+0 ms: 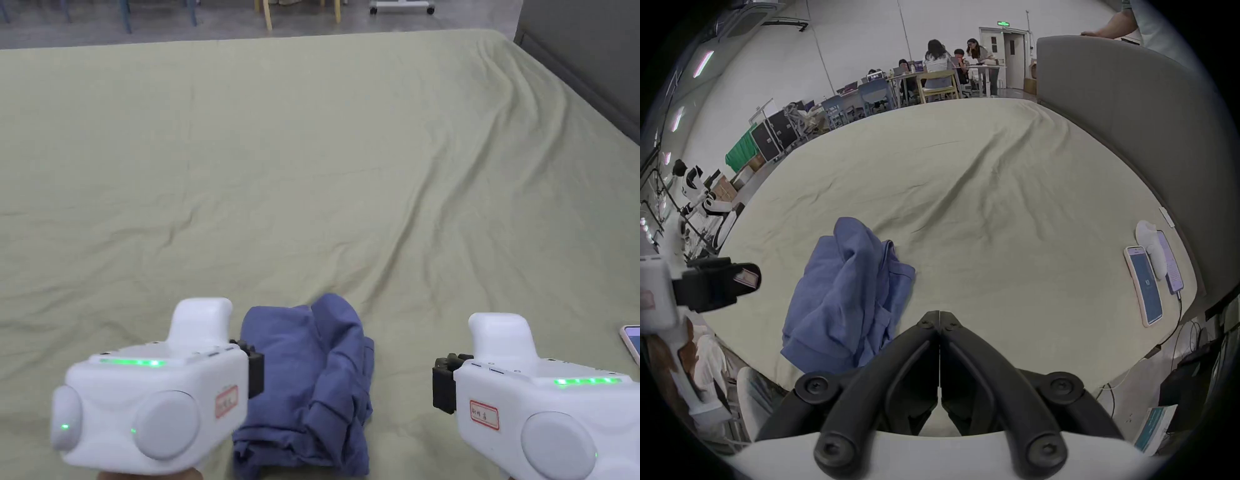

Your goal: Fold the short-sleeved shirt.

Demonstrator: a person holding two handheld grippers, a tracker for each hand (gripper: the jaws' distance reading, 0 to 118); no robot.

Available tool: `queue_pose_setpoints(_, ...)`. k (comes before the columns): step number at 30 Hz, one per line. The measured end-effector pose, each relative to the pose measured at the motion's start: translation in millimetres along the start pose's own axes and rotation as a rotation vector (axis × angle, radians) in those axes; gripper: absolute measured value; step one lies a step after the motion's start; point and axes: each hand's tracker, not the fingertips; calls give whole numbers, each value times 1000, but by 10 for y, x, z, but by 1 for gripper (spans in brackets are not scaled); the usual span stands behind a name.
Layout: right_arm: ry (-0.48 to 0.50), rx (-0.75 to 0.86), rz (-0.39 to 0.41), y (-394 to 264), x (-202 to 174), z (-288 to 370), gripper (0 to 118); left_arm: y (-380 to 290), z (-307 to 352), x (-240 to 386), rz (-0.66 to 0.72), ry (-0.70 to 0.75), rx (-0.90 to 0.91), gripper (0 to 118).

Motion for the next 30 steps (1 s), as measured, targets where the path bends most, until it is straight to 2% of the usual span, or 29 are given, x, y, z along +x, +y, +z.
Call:
queue_pose_setpoints(2,0,-5,6,-16,-14,-6,3,4,-109,158,-31,-16,-27,0)
queue_pose_setpoints(6,-12,-15,16,-34,1,-7,3,82,-504,642,-186,-28,-17,0)
queue_pose_setpoints(8,-22,-18,18,-33,34,-4,3,67,-773,817,-243,-23,-98,0)
queue_pose_setpoints(9,-33,-16,15,-30,50,-3,3,42,-868,882,-267,-12,-141,0)
queue_pose_setpoints(13,-64,-22,12,7,125,-54,3,-56,-1067,1109,-318,-21,-130,0)
queue_pose_setpoints(15,-71,-25,8,28,149,-86,3,-75,-1230,1173,-315,-41,-126,0)
queue_pose_setpoints(17,-70,-26,3,39,177,-98,3,-88,-1405,1192,-256,-113,-180,0)
queue_pose_setpoints(18,-73,-24,-3,39,186,-100,3,-109,-1489,1177,-198,-126,-184,0)
queue_pose_setpoints(21,-77,-28,-12,35,221,-115,3,-98,-1511,1114,-135,-129,-143,0)
queue_pose_setpoints(25,-81,-31,-11,45,217,-140,3,-127,-1470,1039,-118,-152,-134,0)
queue_pose_setpoints(30,-61,-29,-10,22,195,-113,3,-337,-1283,1115,-180,-131,-66,0)
